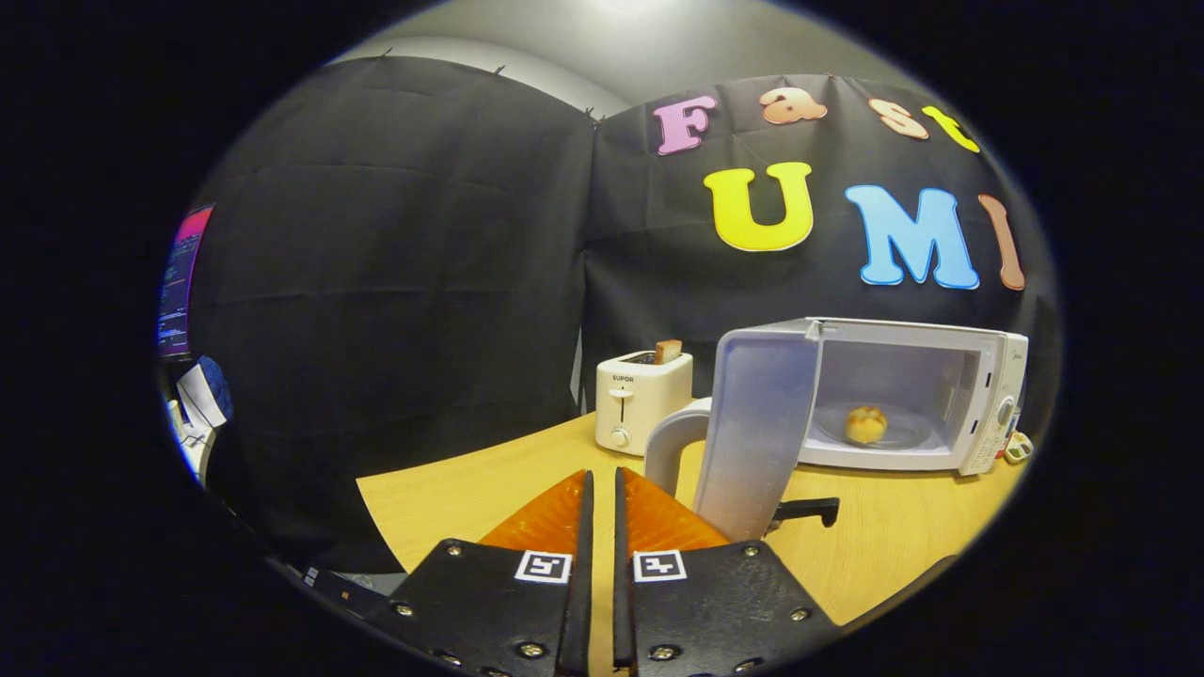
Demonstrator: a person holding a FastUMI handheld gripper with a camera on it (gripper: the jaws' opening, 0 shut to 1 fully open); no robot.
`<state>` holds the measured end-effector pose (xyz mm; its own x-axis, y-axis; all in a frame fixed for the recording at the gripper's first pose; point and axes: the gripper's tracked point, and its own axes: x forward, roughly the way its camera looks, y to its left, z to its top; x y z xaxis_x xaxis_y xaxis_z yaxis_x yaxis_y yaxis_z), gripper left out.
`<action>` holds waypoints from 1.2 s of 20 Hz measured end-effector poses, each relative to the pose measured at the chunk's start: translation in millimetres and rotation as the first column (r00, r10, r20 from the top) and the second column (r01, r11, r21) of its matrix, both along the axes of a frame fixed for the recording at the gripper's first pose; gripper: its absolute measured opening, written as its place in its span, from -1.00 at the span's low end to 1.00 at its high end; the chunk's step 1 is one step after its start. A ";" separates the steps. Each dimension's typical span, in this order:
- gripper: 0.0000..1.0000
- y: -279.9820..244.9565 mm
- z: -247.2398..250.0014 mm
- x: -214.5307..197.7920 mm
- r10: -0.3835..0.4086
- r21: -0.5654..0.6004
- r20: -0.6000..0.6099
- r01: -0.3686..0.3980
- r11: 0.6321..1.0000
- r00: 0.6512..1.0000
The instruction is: Open the microwave, put the food inside, and close the microwave door.
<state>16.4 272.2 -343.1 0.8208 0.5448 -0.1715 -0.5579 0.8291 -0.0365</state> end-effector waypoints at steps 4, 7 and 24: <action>-0.80 -29.2 -0.2 -3.2 -0.067 -0.007 0.001 0.067 0.998 0.998; -0.80 -65.7 9.3 1.0 -0.146 0.015 0.014 0.146 0.989 0.989; -0.80 -291.2 15.1 117.8 -0.530 -0.016 0.006 0.530 0.848 0.848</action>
